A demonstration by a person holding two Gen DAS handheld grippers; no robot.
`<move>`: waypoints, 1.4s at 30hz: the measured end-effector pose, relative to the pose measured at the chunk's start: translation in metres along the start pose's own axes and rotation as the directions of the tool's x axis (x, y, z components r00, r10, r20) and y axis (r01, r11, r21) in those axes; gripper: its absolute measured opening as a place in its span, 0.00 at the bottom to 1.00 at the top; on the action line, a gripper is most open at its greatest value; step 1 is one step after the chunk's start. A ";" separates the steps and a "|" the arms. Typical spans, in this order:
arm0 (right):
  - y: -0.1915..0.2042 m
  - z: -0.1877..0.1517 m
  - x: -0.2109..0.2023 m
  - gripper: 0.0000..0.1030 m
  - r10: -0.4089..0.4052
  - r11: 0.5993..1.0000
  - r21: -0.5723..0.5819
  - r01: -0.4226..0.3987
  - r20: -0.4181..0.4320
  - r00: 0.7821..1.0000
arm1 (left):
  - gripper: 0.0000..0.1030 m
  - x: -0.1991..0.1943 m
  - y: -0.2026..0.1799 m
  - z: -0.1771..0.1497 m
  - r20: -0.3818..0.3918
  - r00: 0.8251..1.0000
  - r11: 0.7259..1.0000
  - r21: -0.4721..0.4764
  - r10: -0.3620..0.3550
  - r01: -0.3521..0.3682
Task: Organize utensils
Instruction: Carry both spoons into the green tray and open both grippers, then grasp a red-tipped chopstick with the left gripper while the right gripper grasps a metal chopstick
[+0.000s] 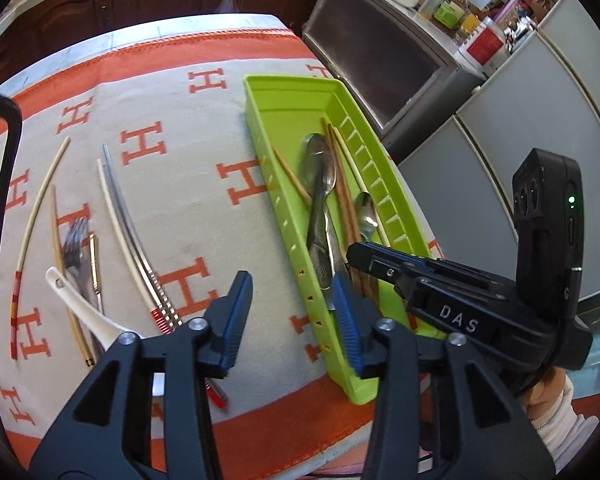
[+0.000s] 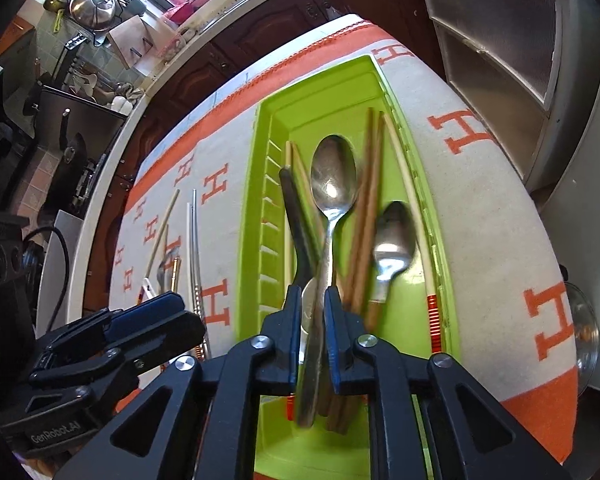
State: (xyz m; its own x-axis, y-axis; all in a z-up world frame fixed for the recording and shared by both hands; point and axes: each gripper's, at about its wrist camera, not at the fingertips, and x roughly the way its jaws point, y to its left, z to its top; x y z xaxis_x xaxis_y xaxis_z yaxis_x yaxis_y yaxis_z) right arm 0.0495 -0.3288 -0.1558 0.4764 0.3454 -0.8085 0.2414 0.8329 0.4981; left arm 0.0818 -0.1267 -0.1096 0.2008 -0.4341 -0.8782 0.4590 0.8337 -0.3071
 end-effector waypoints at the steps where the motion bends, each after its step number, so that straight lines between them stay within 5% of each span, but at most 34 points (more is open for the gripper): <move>1: 0.001 -0.001 0.000 0.12 0.002 1.000 -0.003 -0.002 0.000 1.000 | 0.38 -0.003 0.002 -0.002 0.003 1.000 1.000 -0.005 -0.001 0.001; 16: 0.017 -0.012 -0.011 0.14 -0.045 0.997 -0.058 0.043 -0.026 0.999 | 0.38 -0.047 0.046 -0.036 0.055 0.995 0.994 -0.084 0.080 -0.076; 28: 0.079 -0.024 -0.032 0.19 -0.030 0.979 -0.199 0.029 -0.004 1.000 | 0.38 -0.073 0.091 -0.047 0.108 0.984 0.980 -0.152 0.142 -0.125; 42: 0.151 -0.025 0.034 0.19 -0.061 0.935 -0.353 0.025 -0.092 0.994 | 0.38 -0.074 0.191 -0.052 0.125 0.960 0.946 -0.243 0.252 -0.217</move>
State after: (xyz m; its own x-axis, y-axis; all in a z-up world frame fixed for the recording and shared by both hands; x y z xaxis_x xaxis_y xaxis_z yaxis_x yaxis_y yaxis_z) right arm 0.0811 -0.1805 -0.1155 0.3814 0.3323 -0.8626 -0.0610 0.9402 0.3352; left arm 0.1097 0.0822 -0.1225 0.4162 -0.2492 -0.8744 0.1807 0.9652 -0.1891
